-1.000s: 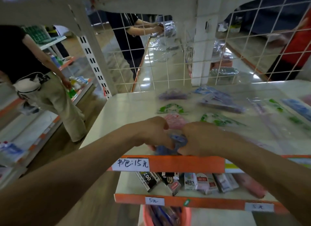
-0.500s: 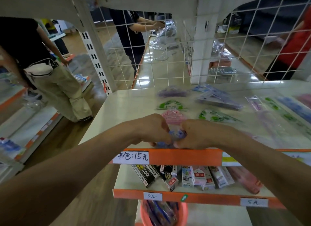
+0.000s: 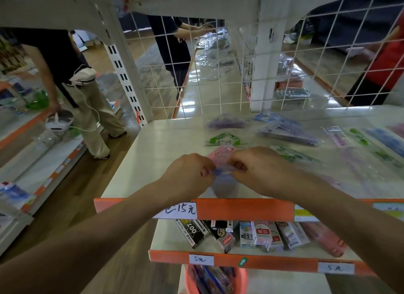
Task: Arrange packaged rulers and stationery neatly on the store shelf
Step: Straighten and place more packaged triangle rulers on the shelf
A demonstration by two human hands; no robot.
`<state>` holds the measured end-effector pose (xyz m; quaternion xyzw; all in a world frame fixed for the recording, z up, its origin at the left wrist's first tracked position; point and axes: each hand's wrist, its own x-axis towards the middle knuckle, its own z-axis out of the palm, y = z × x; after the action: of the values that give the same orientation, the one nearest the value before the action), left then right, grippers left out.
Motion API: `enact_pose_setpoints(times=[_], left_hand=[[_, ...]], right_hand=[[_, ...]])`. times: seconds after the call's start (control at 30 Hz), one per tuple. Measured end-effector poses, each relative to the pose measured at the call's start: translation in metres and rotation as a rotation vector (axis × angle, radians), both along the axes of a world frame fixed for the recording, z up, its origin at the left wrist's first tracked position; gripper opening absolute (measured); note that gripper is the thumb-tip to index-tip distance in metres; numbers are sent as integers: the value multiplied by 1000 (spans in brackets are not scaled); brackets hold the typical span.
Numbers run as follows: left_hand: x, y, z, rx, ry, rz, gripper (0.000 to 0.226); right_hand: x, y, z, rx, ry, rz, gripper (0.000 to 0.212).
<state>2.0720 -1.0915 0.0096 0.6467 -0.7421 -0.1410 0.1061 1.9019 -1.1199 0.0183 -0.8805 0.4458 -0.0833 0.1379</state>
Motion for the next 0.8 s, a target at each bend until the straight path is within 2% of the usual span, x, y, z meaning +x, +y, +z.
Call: enact_pose_setpoints(times=[0.07, 0.13, 0.27, 0.37, 0.43, 0.5, 0.57, 0.63, 0.7, 0.8], left_hand=[[-3, 2, -6, -40, -47, -16, 24], [-4, 2, -5, -108, -82, -37, 24], [0, 2, -3, -275, -119, -75, 25], [2, 4, -8, -212, -168, -106, 29], [4, 2, -7, -269, -181, -123, 36], [5, 2, -6, -310, -145, -135, 32], [5, 2, -8, -202, -99, -108, 25], [6, 1, -8, -78, -19, -52, 26], [8, -2, -7, -80, 21, -6, 27], [7, -1, -12, -143, 31, 6, 25]], right_hand=[[3, 1, -7, -49, 39, 12, 22], [3, 0, -7, -103, 29, 5, 13], [0, 3, -1, -185, -33, -5, 26], [4, 8, -8, -161, 10, 20, 27], [2, 4, -8, -153, -21, 9, 25], [-2, 0, -8, -147, -81, 13, 18], [-3, 0, -12, -115, -56, 26, 12], [-5, 0, -16, -43, -46, 3, 20], [-9, -4, -11, -9, -90, -36, 14], [-11, -5, -5, -23, -147, -74, 23]])
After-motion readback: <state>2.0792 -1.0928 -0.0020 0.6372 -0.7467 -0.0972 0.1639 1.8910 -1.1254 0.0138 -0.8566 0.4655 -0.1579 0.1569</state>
